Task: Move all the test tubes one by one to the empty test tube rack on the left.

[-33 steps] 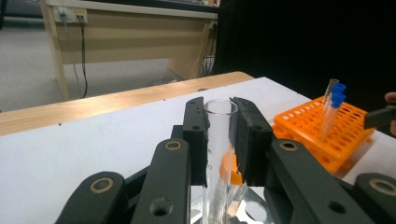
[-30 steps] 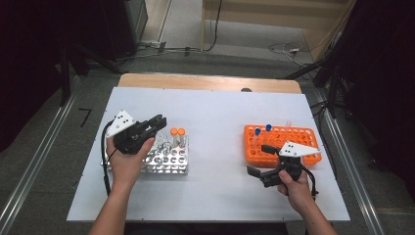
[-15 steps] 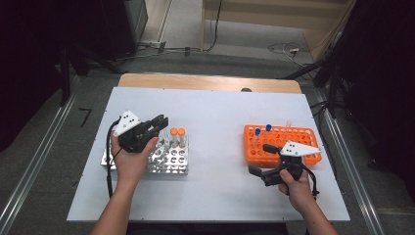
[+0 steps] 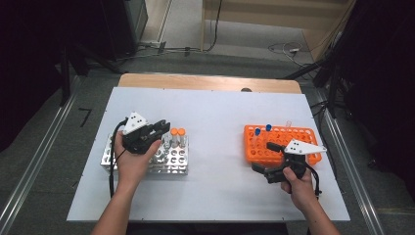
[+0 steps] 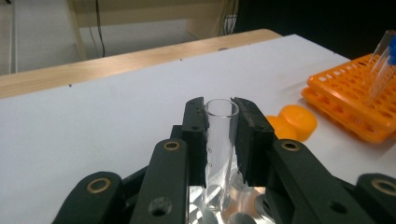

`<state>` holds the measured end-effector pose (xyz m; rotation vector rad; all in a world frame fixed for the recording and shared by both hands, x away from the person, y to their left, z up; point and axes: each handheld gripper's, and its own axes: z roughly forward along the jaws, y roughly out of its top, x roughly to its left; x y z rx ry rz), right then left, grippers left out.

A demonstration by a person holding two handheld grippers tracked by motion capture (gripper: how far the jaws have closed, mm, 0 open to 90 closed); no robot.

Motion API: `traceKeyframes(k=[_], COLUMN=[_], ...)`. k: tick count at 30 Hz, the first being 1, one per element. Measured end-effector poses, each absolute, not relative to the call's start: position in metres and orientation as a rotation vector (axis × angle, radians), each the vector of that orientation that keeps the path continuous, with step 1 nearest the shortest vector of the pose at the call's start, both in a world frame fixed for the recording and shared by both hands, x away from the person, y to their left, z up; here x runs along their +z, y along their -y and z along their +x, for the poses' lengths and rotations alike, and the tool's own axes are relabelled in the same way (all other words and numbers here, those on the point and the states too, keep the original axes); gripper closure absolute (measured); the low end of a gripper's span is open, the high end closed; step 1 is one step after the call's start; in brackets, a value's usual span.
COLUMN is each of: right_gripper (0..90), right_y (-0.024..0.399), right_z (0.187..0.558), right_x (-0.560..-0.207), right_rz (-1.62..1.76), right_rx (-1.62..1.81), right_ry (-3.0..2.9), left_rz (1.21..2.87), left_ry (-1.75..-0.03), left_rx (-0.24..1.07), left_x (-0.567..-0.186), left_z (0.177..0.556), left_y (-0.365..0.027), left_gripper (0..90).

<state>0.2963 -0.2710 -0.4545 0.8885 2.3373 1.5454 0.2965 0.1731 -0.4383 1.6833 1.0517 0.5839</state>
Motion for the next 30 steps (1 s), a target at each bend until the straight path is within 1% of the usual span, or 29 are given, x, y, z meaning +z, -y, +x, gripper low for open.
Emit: traceKeyframes(k=[6, 13, 15, 17, 26, 30], right_gripper=[0.0, 0.0, 0.0, 0.6, 2.8, 3.6], right_y=[0.276, 0.286, 0.29, 0.294, 0.312, 0.318], right_z=[0.299, 0.303, 0.304, 0.306, 0.318, 0.326], right_x=[-0.454, -0.451, -0.45, -0.447, -0.446, -0.448], right_rz=[0.894, 0.924, 0.938, 0.949, 1.062, 1.105], right_rx=[1.55, 1.554, 1.554, 1.549, 1.526, 1.507], right_ry=[-2.324, -2.287, -2.273, -2.252, -2.182, -2.154], left_rz=[1.69, 1.627, 1.601, 1.574, 1.583, 1.582], left_ry=[-1.06, -1.098, -1.086, -1.056, -1.0, -0.979], left_rx=[0.556, 0.531, 0.518, 0.484, 0.426, 0.403], left_x=[-0.439, -0.436, -0.435, -0.433, -0.431, -0.432], left_z=[0.296, 0.293, 0.29, 0.287, 0.276, 0.271], left_y=[-0.171, -0.177, -0.18, -0.183, -0.184, -0.184], left_gripper=[74.2, 61.4, 56.2, 48.3, 15.3, 7.1])
